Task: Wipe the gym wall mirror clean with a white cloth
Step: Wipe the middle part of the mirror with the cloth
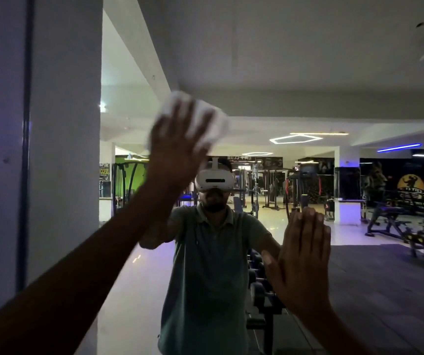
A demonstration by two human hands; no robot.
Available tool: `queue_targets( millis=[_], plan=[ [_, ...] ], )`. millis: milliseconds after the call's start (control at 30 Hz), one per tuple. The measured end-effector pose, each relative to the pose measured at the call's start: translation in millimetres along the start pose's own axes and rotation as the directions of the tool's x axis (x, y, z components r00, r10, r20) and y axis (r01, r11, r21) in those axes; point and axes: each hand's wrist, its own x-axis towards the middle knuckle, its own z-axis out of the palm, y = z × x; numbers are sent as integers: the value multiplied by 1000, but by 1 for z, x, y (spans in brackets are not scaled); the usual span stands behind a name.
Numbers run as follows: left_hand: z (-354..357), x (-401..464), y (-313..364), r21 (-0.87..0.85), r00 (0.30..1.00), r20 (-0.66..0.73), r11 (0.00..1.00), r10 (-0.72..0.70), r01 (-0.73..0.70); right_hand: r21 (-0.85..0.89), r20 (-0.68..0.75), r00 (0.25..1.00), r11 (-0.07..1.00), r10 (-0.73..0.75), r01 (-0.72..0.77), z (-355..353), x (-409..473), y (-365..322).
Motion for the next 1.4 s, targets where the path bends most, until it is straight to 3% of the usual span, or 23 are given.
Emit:
queue_targets(
  millis=[100,167,200,267,333,367,467,533,667,700,733,800,867,900,933,1000,1067,1167,1200,1233,1300,1367,1400],
  plan=[
    [-10,-22,-8,-15,885,-29,886,-464,464,-1,4,1000,1000,23,-23,4,-2,-3],
    [-6,-27,45,8,813,-47,814,-580,581,-5,1,1000,1000,23,-23,3,0,-5],
    [0,-31,79,-20,864,22,864,-502,503,-5,0,1000,1000,20,-20,2,0,-6],
    [9,-45,137,-123,985,160,988,-70,90,2,-1,1000,1000,-4,4,0,0,-4],
    [15,-50,136,-194,955,152,955,255,-224,0,6,999,1000,-32,32,-2,-1,1],
    [14,-47,120,-194,952,118,947,282,-256,-4,14,999,999,-45,45,-3,-1,4],
    [1,-57,57,-99,996,92,995,-6,15,-1,39,994,994,-105,105,-8,-1,13],
    [-12,-82,28,-38,959,90,962,-268,272,-12,53,986,987,-159,160,-14,-1,24],
    [-15,-93,85,18,708,11,708,-706,705,-62,31,996,994,-87,89,-14,-1,41],
    [-12,-87,112,6,737,53,738,-674,674,-51,21,998,997,-58,59,-13,0,43],
    [-8,-83,138,-30,833,126,837,-539,546,-40,14,999,998,-47,47,-12,0,44],
    [1,-76,167,-153,979,203,987,-14,46,-25,5,998,998,-56,56,-11,1,43],
    [14,-53,143,-196,933,145,934,328,-298,-16,-7,997,997,-77,77,-12,-2,41],
    [19,-37,121,-151,936,96,935,338,-322,-13,-29,996,996,-89,89,-15,-1,42],
    [20,-23,94,-84,970,58,970,235,-230,-2,-66,993,995,-100,100,-17,3,43],
    [15,-8,39,2,985,6,985,-170,170,44,-157,983,993,-98,106,-26,20,48],
    [2,-9,10,5,862,-18,862,-507,507,19,-198,972,991,-126,133,-37,40,54],
    [1,3,47,-10,698,-62,700,-714,715,-78,-178,967,982,-181,170,-42,61,57],
    [2,8,72,-27,734,-39,735,-678,677,-80,-175,971,986,-161,149,-40,65,58],
    [6,10,101,-49,833,5,832,-553,553,-76,-160,979,990,-127,117,-37,67,59],
    [15,2,155,-97,993,90,992,-72,80,-69,-95,993,996,-70,63,-30,69,63],
    [17,3,168,-144,945,106,945,311,-294,-28,-53,996,997,-76,74,-25,64,68],
    [19,13,155,-142,922,87,921,377,-363,-11,-51,994,996,-93,92,-24,63,71]
  ],
)
